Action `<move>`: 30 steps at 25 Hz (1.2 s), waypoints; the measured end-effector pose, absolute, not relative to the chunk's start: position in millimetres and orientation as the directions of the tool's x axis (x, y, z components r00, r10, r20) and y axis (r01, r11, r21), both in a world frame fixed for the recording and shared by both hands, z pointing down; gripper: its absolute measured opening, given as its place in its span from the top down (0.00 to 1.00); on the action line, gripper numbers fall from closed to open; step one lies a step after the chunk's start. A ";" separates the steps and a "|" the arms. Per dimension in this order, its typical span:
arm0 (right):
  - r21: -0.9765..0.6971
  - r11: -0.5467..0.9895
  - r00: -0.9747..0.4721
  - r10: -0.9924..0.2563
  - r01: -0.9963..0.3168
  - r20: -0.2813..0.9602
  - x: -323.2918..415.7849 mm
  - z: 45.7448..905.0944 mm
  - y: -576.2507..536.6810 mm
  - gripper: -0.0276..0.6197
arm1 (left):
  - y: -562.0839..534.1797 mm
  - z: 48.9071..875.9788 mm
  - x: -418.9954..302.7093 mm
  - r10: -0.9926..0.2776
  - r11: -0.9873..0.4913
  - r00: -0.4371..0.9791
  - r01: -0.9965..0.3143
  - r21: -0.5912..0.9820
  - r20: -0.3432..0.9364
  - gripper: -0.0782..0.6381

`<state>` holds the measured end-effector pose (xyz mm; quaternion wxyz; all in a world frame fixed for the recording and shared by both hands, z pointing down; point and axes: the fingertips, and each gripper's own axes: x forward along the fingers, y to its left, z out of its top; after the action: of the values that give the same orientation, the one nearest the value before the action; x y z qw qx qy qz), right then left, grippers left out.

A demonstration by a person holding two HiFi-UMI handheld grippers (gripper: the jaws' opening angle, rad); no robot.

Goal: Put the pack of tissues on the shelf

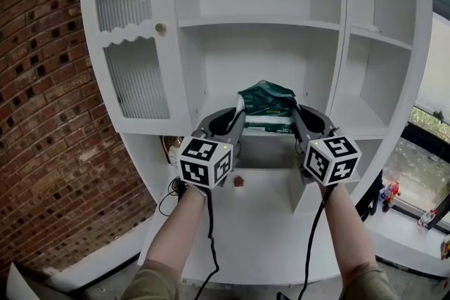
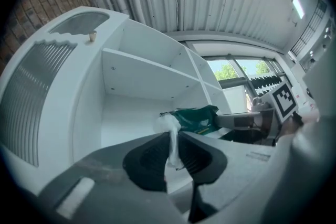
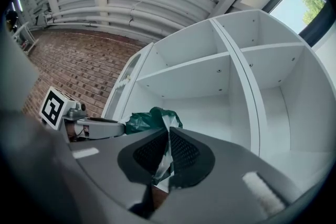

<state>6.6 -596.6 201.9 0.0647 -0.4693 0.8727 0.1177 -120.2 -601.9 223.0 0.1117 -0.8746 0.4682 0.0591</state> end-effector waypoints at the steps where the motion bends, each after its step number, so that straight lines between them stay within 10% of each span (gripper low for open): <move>1: 0.149 0.530 -0.550 -0.806 -0.835 -0.219 5.1 201.5 -599.3 0.95 | -604.9 222.6 -121.4 -0.807 -0.536 0.555 -0.832 -0.141 -0.202 0.80; 30: 0.292 0.468 -0.471 -0.880 -0.834 0.065 -3.4 238.7 -689.1 0.94 | -683.2 258.7 -115.2 -0.872 -0.489 0.477 -0.845 -0.216 0.107 0.81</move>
<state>-3.4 -689.1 238.7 -0.1038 -0.5039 0.8504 0.1102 -115.2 -683.2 258.7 0.0665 -0.8568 0.5011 -0.1014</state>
